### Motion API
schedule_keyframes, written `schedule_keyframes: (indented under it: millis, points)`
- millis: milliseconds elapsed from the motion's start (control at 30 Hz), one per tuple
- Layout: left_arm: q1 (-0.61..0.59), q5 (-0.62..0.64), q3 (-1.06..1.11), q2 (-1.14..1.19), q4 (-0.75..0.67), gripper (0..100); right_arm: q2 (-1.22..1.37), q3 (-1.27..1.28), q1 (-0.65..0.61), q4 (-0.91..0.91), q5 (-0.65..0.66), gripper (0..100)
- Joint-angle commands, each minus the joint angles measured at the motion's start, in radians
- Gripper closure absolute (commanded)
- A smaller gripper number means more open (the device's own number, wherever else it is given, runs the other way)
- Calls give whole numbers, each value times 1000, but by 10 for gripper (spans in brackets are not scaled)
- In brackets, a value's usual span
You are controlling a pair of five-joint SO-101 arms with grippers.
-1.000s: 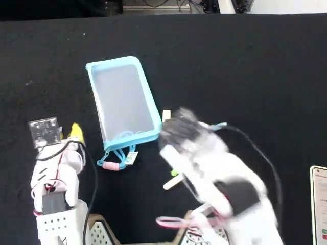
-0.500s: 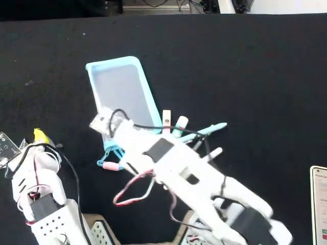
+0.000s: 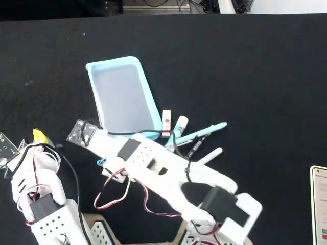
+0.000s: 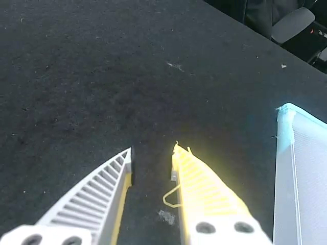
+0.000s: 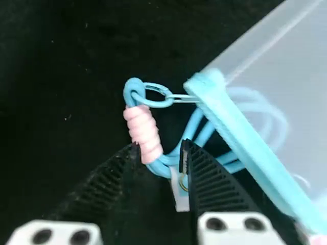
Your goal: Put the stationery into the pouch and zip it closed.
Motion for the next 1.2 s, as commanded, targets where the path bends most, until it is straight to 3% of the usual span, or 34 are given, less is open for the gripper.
schedule_keyframes:
  millis: [0,300,400,433,733,933,1167]
  points:
    - [-8,8,-35,-6,-18,866,30,-59,-32,-37,-8,864]
    - [-8,8,-35,-6,-18,866,113,-54,-46,-69,-2,869]
    - [-8,5,-35,-6,-17,866,114,-59,23,-68,-2,995]
    - [-8,5,-35,-6,-17,866,101,-58,51,-54,-3,975]
    - [-4,3,-35,-6,-17,866,-226,-81,146,368,-2,987]
    - [-4,0,-35,-6,-14,866,-366,-50,146,483,-2,985]
    - [-4,0,-35,-6,-12,866,-275,85,147,370,-2,815]
